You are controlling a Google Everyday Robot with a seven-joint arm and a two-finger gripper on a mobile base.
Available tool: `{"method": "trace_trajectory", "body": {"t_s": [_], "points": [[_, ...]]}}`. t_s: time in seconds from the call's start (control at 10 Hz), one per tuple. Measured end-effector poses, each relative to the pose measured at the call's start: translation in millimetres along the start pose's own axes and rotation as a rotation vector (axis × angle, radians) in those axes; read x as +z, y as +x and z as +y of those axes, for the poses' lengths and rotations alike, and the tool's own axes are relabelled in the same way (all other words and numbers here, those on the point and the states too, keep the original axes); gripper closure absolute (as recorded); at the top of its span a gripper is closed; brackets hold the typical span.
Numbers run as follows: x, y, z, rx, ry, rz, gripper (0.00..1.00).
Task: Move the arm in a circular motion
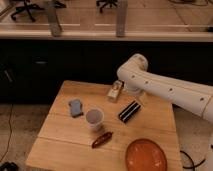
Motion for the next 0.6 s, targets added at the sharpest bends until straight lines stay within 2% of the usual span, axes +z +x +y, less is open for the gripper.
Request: {"method": "trace_trajectory", "body": {"t_s": [0.6], "points": [[0.9,-3.0,-2.8,-0.042,0.004,0.004,0.2]]}}
